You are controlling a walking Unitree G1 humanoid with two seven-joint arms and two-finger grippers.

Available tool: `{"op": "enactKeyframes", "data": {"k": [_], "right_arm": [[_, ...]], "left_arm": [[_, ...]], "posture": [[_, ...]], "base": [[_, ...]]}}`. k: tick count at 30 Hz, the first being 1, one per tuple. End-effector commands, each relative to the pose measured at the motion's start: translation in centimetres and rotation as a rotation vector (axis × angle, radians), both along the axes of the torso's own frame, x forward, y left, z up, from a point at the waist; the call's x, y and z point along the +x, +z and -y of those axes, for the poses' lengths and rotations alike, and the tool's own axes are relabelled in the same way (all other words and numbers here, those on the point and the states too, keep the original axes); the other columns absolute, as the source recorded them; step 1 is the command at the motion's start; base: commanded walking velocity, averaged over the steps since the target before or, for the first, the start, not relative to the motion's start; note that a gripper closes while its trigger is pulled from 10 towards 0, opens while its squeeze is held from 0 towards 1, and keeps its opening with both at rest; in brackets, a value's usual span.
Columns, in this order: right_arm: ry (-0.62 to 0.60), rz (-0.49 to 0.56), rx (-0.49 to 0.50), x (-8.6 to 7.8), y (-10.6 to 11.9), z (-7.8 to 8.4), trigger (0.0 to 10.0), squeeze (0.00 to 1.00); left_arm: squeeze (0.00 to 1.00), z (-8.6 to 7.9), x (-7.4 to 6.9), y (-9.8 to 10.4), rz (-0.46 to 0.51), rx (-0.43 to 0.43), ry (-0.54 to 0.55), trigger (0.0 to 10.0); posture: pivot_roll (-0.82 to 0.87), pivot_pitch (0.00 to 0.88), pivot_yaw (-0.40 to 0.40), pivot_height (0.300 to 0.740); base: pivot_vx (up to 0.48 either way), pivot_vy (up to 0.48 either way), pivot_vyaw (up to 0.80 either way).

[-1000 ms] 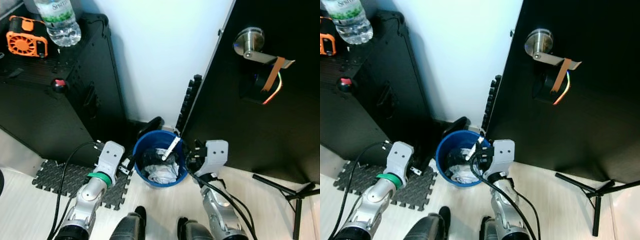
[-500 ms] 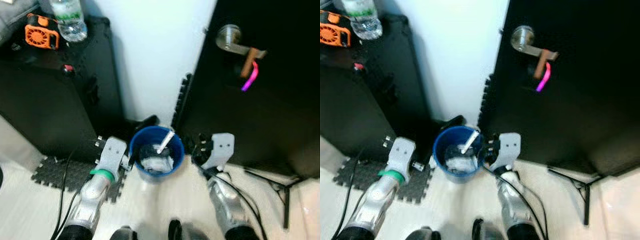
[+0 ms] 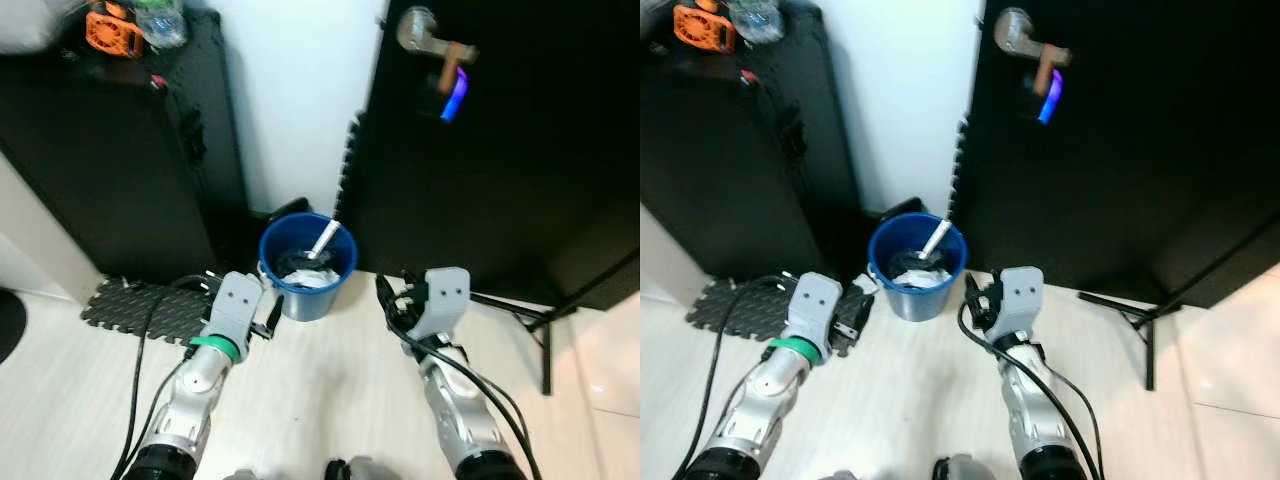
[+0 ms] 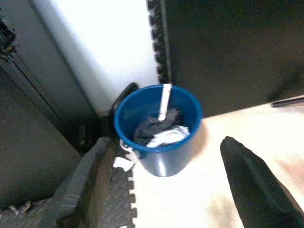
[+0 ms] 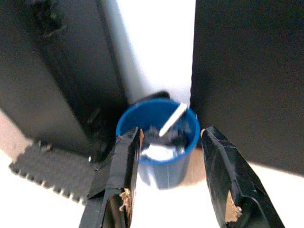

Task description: Clean up the room

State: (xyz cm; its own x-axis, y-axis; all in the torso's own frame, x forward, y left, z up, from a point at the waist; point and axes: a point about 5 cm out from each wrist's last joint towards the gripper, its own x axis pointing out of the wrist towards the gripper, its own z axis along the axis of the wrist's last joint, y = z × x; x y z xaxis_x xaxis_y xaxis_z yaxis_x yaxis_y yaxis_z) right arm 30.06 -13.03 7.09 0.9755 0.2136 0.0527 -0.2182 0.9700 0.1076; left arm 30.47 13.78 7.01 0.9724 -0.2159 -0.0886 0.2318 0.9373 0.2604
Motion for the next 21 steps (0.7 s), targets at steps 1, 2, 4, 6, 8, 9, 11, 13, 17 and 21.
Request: {"op": "enactKeyframes", "data": {"k": [1, 2, 4, 6, 8, 9, 11, 13, 17, 21], "right_arm": [[0.031, -0.029, -0.009, -0.3, -0.7, -0.7, 10.0, 0.0], [0.031, -0.035, -0.026, -0.4, -0.9, -0.6, 10.0, 0.0], [0.03, -0.039, -0.045, -0.4, -1.1, -0.4, 10.0, 0.0], [0.032, -0.045, -0.057, -0.5, -1.3, -0.4, 10.0, 0.0], [0.035, -0.05, -0.057, -0.6, -1.4, -0.3, 10.0, 0.0], [0.037, -0.055, -0.059, -0.7, -1.6, -0.3, 10.0, 0.0], [0.036, -0.059, -0.062, -0.7, -1.7, -0.2, 10.0, 0.0], [0.035, -0.061, -0.062, -0.7, -1.7, -0.2, 10.0, 0.0], [0.031, -0.064, -0.064, -0.7, -1.9, 0.0, 10.0, 0.0], [0.028, -0.066, -0.067, -0.7, -2.0, 0.0, 10.0, 0.0]], "left_arm": [[0.0, -0.9, -0.6, -1.3, -0.056, 0.01, 0.031, 10.0], [0.0, -0.7, -0.6, -1.3, -0.063, 0.005, 0.025, 10.0], [0.0, -0.6, -0.6, -1.4, -0.07, -0.001, 0.018, 10.0], [0.0, -0.4, -0.6, -1.3, -0.07, -0.002, 0.01, 10.0], [0.0, -0.1, -0.6, -1.3, -0.07, -0.004, 0.002, 10.0], [0.0, 0.1, -0.6, -1.2, -0.07, -0.003, -0.005, 10.0], [0.0, 0.2, -0.6, -1.2, -0.071, -0.003, -0.01, 10.0], [0.0, 0.4, -0.6, -1.2, -0.071, -0.004, -0.012, 10.0], [0.0, 0.7, -0.4, -1.1, -0.071, -0.002, -0.023, 10.0], [0.0, 1.0, -0.4, -1.1, -0.068, -0.004, -0.032, 10.0]], "posture": [[0.01, 0.085, 0.012, 0.74], [0.01, 0.085, 0.011, 0.74], [0.01, 0.084, 0.011, 0.74], [0.01, 0.084, 0.012, 0.74], [0.01, 0.083, 0.013, 0.74], [0.01, 0.082, 0.014, 0.74], [0.01, 0.081, 0.016, 0.74], [0.01, 0.081, 0.016, 0.74], [0.01, 0.08, 0.019, 0.74], [0.01, 0.08, 0.021, 0.74]], "base": [[0.0, 0.0, 0.0], [0.0, 0.0, 0.0], [0.0, 0.0, 0.32], [0.0, 0.0, 0.71], [0.0, 0.0, 0.76], [0.0, 0.0, 0.76], [0.0, 0.0, 0.76], [0.0, 0.0, 0.76], [0.0, 0.0, 0.76], [0.0, 0.0, 0.76]]}}
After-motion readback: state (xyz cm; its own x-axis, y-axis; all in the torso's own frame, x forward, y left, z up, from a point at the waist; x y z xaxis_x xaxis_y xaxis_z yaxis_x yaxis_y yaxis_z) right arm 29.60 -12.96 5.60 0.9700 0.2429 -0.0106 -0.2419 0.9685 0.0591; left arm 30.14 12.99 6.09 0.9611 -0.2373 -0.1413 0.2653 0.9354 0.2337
